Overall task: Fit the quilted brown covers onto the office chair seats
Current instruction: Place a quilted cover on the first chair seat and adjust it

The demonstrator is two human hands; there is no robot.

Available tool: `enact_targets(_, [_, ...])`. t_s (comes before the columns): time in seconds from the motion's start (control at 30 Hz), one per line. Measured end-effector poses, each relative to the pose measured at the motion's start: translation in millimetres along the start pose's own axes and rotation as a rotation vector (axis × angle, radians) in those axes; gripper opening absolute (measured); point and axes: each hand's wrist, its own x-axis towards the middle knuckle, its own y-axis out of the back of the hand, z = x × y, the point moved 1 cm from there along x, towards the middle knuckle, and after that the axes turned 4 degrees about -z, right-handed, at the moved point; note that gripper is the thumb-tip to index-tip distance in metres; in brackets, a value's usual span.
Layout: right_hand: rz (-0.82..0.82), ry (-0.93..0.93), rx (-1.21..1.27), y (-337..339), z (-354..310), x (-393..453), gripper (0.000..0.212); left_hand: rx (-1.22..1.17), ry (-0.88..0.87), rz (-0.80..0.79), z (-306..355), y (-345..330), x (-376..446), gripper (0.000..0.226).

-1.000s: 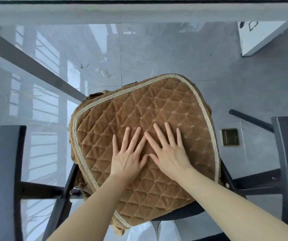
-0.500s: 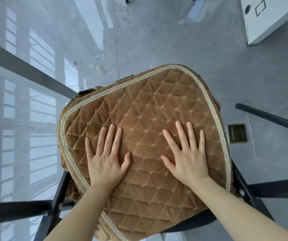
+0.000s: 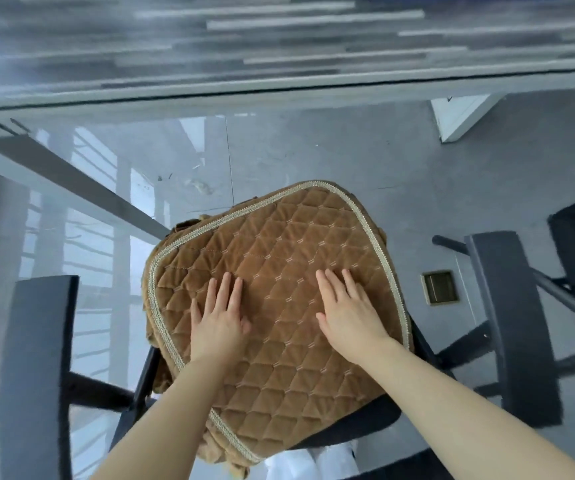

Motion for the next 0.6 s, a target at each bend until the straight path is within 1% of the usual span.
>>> enact_targets(0.07, [0.03, -0.016, 0.067, 29, -6, -33, 0.068, -0.095, 0.001, -0.078, 14, 26, -27, 0.071])
enact_targets(0.17, [0.039, -0.025, 0.162, 69, -11, -95, 0.064, -0.164, -0.042, -0.121, 32, 68, -78, 0.07])
enact_targets(0.2, [0.05, -0.021, 0.21, 69, -14, -102, 0.062, -0.203, -0.034, -0.115, 31, 70, -85, 0.069])
enact_targets(0.23, [0.061, -0.045, 0.267, 88, -10, -141, 0.061, -0.244, -0.05, -0.104, 45, 94, -115, 0.068])
enact_targets(0.27, [0.063, -0.063, 0.326, 97, -9, -160, 0.059, -0.303, -0.055, -0.088, 52, 107, -130, 0.068])
enact_targets(0.4, [0.098, -0.182, 0.529, 109, 1, -238, 0.058, -0.553, 0.012, 0.021, 89, 147, -197, 0.065])
enact_targets(0.47, [0.139, -0.237, 0.647, 116, 7, -274, 0.056, -0.603, 0.026, 0.05, 116, 159, -227, 0.058])
enact_targets(0.53, [0.202, -0.266, 0.736, 122, 20, -315, 0.052, -0.598, -0.018, 0.062, 152, 165, -260, 0.053])
enact_targets(0.6, [0.252, -0.272, 0.758, 125, 39, -353, 0.049, -0.601, -0.073, 0.054, 183, 161, -285, 0.054])
